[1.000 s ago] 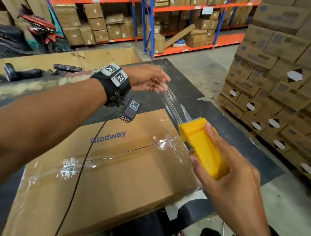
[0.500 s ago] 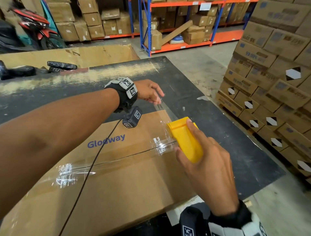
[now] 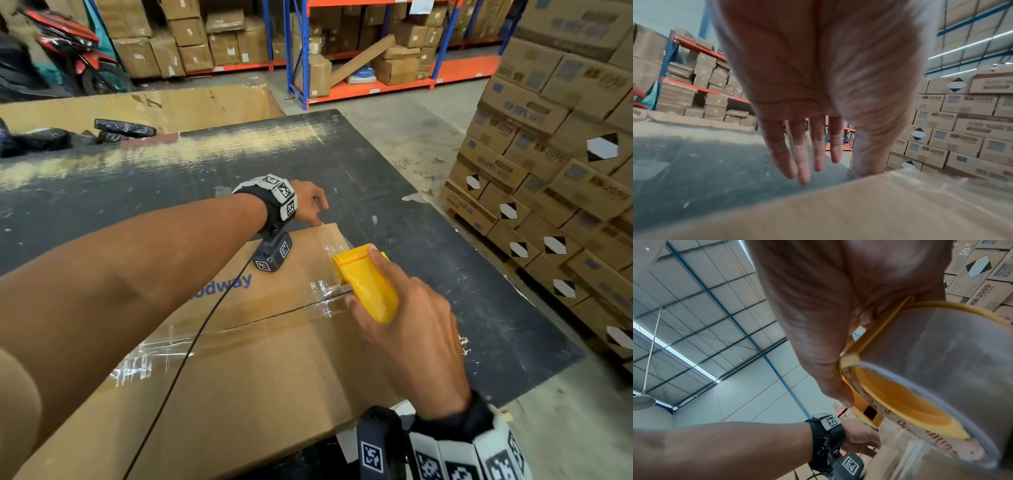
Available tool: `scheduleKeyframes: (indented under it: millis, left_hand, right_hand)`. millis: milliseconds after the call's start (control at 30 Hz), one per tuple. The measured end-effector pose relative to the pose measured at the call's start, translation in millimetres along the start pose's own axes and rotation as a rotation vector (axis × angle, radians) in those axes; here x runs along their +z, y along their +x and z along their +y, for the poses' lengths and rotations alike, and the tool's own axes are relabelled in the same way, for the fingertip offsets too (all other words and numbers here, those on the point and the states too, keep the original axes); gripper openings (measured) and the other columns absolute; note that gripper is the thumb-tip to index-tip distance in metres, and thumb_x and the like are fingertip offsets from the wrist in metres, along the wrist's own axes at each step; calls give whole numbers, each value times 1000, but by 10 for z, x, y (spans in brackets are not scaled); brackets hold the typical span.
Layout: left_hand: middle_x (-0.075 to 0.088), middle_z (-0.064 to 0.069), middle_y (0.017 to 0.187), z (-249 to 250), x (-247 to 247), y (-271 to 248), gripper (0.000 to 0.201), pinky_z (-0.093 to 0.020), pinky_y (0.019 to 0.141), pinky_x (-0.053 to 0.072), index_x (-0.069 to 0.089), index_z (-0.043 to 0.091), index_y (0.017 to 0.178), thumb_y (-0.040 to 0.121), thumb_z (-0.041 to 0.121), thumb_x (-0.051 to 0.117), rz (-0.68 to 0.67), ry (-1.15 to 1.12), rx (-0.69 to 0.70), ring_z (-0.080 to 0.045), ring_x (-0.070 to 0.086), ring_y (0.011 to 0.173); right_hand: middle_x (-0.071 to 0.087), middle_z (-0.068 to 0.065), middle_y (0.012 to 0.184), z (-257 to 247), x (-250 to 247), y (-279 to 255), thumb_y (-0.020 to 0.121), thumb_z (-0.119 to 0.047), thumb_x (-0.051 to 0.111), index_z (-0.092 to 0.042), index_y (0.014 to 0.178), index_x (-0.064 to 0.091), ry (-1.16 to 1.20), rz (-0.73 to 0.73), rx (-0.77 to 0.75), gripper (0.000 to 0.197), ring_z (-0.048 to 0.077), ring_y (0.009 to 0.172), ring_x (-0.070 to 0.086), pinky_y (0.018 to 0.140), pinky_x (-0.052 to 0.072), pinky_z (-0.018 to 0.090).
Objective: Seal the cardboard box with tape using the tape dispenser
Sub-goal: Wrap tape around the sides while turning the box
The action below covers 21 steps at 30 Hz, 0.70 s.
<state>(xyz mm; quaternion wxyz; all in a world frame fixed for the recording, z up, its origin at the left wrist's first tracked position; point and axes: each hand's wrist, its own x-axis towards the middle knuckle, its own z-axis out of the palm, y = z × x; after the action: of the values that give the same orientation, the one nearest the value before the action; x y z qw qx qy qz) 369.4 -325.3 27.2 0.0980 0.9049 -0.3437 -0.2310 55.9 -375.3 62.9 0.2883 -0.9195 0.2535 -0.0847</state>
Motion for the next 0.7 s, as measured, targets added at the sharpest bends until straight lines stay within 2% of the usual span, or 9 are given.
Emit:
scheduleKeyframes:
  millis: [67,200,267,300,367,433,500,600,700]
  left_hand:
    - [73,2,118,25,-42,-68,45,-36,101,49,67,18,123,82,34,78,104,129,58,-20,67,109]
    - [77,-1,111,96,-16,-345,29,-36,98,52,69,16,119,92,18,60,185,45,228,-19,72,103]
    - [72,-3,125,106,94,-534,35,-35,103,49,64,18,130,96,22,56,159,63,328,-19,68,112]
    - [64,-6,139,111,168,-624,43,-34,109,44,56,18,141,100,28,52,116,121,368,-21,61,125]
    - [28,-12,166,124,319,-750,58,-33,123,24,27,15,159,106,37,38,-31,236,358,-24,30,152]
    - [-3,-11,171,135,396,-781,62,-36,127,6,5,12,162,108,37,24,-146,272,295,-23,0,159]
    - [-12,-10,170,168,401,-770,62,-37,127,0,-3,12,161,109,36,20,-187,278,258,-23,-9,158]
    - [-14,-10,170,204,382,-753,62,-35,127,-1,-6,10,160,109,35,20,-202,306,237,-22,-10,158]
    - [-18,-9,169,207,427,-772,67,-35,127,-3,-10,11,160,108,40,22,-194,319,245,-21,-13,157]
  right_hand:
    - [65,6,99,20,13,10,86,-59,59,-52,152,29,-1,7,-7,72,30,102,65,80,50,42]
    - [67,7,98,56,23,15,85,-61,59,-51,152,31,5,27,-19,72,31,101,65,78,52,43]
    - [66,9,95,56,34,19,85,-61,59,-51,151,32,-7,33,-28,72,33,100,66,76,51,43]
    - [66,9,95,56,43,23,85,-61,59,-51,151,33,-9,35,-29,72,34,100,66,76,50,43]
    - [67,10,97,62,59,34,85,-62,59,-50,151,34,-13,40,-30,72,36,101,66,77,51,44]
    - [69,11,99,55,65,37,85,-63,59,-48,151,35,-21,50,-30,72,37,103,66,78,51,44]
    - [70,13,99,45,59,12,85,-62,59,-47,152,35,-21,51,-32,73,37,104,66,78,51,44]
    - [70,13,95,76,-21,-118,84,-62,58,-47,152,33,-19,35,-35,74,35,99,66,76,53,44]
    - [67,3,88,255,-203,-618,82,-68,54,-61,149,27,-21,26,4,72,25,84,64,70,50,39]
